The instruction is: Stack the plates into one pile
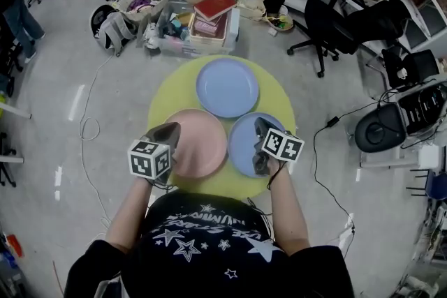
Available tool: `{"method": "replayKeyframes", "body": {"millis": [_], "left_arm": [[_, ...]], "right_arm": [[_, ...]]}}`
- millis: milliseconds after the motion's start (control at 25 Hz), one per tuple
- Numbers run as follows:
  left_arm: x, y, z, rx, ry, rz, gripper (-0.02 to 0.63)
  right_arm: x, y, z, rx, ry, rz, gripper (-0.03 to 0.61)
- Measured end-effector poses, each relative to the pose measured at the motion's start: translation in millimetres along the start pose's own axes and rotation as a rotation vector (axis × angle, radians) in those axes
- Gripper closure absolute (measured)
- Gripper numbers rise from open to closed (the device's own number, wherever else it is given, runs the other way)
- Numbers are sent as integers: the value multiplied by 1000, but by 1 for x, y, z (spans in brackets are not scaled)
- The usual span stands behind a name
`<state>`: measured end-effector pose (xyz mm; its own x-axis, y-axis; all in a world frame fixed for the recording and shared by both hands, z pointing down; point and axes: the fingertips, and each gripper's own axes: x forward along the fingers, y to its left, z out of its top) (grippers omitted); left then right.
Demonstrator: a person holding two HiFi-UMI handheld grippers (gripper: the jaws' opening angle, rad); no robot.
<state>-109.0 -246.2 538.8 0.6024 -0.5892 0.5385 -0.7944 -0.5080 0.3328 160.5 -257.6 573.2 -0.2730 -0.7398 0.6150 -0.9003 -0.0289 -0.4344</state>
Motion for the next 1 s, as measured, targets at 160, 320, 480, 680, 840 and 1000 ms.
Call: {"method": "replayKeyframes", "body": {"millis": [160,320,480,680,840,1000], "left_arm": [[10,9,5,36,5,-3,591],[19,11,4,32,14,-14,591],[27,19,5,26,22,-12,591],[38,23,7,21,31,-10,591],[42,24,5,12,44,-8,591],[45,24,3,-1,55,-4,591]], "right_arm": [[18,-7,8,73,16,9,560],[35,-19,15,136,30,-1,560],[51,-25,23,146,48,-17,560],[69,-33,28,111,96,-48,528],[84,-37,29,107,133,-57,452],[95,-47,31,136,157,-67,411]]}}
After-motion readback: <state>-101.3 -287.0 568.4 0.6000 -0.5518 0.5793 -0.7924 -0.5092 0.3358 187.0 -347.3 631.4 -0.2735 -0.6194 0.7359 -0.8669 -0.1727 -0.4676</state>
